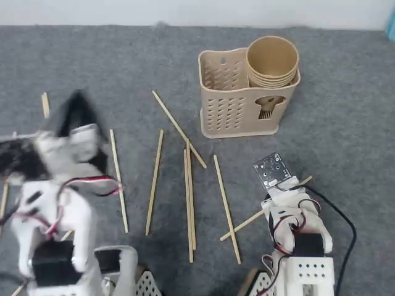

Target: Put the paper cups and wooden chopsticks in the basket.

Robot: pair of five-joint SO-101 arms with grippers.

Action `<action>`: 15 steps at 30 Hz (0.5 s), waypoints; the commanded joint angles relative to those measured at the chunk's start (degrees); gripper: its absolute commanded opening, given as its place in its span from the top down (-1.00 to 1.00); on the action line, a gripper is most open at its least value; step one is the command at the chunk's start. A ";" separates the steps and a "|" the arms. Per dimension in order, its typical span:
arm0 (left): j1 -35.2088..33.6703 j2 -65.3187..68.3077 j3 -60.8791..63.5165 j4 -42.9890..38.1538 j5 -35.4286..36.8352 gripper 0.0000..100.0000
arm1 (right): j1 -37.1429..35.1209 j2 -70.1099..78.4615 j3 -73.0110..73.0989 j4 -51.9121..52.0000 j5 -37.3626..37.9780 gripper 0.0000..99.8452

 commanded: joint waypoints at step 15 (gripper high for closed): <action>-23.38 -6.86 49.45 -17.76 -1.23 0.97 | -4.79 0.22 -26.55 11.74 0.44 0.97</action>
